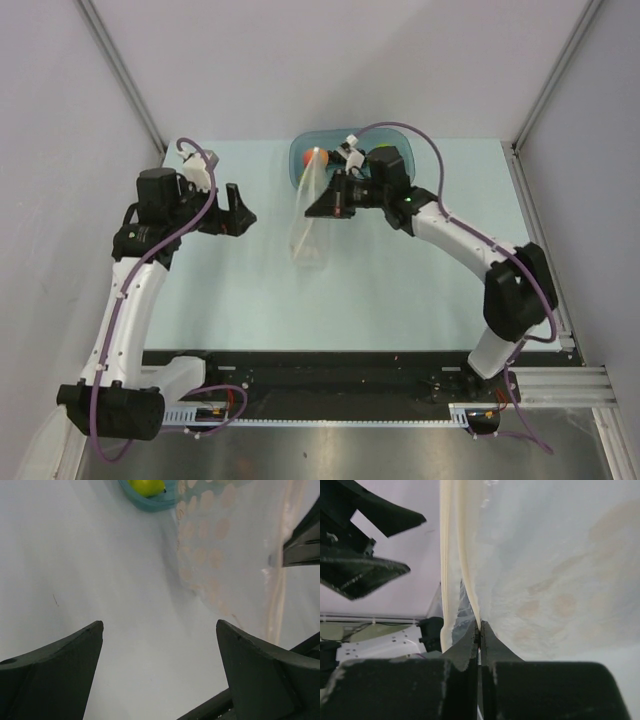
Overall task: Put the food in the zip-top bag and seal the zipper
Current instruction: Open the zipper of the food storage bag at the center of the board.
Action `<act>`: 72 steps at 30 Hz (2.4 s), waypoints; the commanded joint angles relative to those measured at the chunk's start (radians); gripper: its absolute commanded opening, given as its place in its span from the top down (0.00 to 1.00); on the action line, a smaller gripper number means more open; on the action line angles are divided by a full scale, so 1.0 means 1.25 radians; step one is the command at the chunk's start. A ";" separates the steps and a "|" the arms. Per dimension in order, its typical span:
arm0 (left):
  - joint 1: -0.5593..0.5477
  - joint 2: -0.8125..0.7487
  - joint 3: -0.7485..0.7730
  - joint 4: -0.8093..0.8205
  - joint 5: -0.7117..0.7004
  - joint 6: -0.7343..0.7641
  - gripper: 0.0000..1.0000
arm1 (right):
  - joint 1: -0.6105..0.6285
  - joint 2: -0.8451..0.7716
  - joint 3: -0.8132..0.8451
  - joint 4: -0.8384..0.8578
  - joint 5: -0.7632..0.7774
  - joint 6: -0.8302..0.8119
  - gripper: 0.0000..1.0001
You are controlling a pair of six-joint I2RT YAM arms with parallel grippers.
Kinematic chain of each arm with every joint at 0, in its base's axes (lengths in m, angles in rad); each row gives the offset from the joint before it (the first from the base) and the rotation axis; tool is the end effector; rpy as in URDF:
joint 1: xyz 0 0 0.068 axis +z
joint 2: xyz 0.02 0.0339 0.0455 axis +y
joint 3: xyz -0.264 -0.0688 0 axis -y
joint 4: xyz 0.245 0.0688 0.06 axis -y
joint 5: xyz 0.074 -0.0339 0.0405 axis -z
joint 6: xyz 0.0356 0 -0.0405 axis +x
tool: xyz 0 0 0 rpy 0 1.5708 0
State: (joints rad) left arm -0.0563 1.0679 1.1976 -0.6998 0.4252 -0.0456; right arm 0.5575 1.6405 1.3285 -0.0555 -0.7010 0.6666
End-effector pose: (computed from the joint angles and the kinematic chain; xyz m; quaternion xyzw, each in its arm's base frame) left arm 0.2164 -0.0269 0.3786 0.1058 0.8571 -0.2088 0.4589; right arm 0.3141 0.2229 0.3224 -0.1518 0.7837 0.5371 0.2725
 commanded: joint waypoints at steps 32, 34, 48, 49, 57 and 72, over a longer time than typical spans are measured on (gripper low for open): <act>-0.088 0.201 0.235 -0.116 -0.149 0.083 0.38 | 0.098 0.305 0.313 0.168 -0.106 0.220 1.00; -0.088 0.202 0.248 -0.111 -0.111 0.067 0.33 | 0.096 0.311 0.314 0.168 -0.108 0.212 1.00; -0.146 0.298 0.335 -0.115 -0.158 0.072 0.34 | 0.093 0.322 0.318 0.163 -0.111 0.194 1.00; -0.149 0.310 0.337 -0.116 -0.167 0.074 0.35 | 0.090 0.322 0.317 0.163 -0.111 0.193 1.00; -0.142 0.351 0.359 -0.185 -0.274 0.099 0.56 | 0.072 0.315 0.312 0.143 -0.106 0.170 1.00; 0.013 0.356 0.540 -0.365 -0.235 0.151 1.00 | 0.003 0.390 0.347 -0.083 -0.047 -0.057 1.00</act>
State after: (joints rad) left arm -0.0334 1.5333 1.8427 -1.0840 0.1608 0.0864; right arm 0.5552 2.0697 1.7039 -0.0349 -0.7925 0.7395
